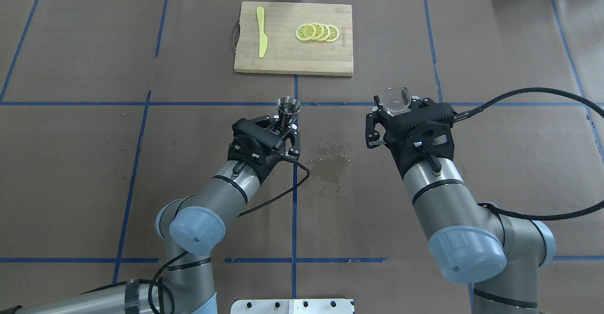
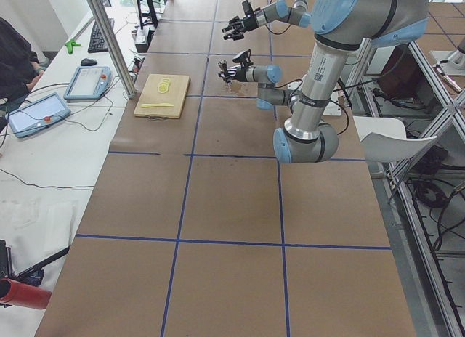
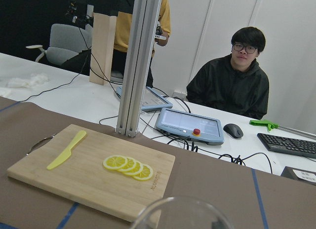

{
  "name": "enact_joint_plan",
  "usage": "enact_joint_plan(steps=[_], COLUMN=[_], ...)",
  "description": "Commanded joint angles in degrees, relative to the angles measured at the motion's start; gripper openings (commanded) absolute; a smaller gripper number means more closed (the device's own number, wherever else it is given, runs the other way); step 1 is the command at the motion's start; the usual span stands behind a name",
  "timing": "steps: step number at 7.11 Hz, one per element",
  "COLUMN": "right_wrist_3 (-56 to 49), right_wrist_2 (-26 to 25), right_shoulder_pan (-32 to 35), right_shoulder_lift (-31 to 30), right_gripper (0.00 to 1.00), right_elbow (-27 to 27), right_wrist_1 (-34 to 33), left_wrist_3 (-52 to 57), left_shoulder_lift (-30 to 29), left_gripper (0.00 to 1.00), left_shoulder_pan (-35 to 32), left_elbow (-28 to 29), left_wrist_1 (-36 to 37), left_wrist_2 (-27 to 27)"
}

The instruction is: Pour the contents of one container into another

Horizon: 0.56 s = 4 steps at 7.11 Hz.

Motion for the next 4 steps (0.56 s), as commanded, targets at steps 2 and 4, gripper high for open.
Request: enact_joint_plan(steps=[2,4], right_wrist_3=[5.7,6.2], right_wrist_2=[2.7,3.4], right_shoulder_pan=[2.6,4.4], right_shoulder_lift=[-7.6,-7.9], right_gripper=[0.0,0.0], right_elbow=[1.3,2.7], right_wrist_1=[0.0,-0.1], left_wrist_3=[-10.9,-16.7], left_shoulder_lift=[5.9,9.6], left_gripper=[0.0,0.0], left_shoulder_pan=[-0.6,-0.7], left_elbow=[-2.2,-2.3], left_wrist_1=[0.8,3.5], left_wrist_2=[9.9,16.6])
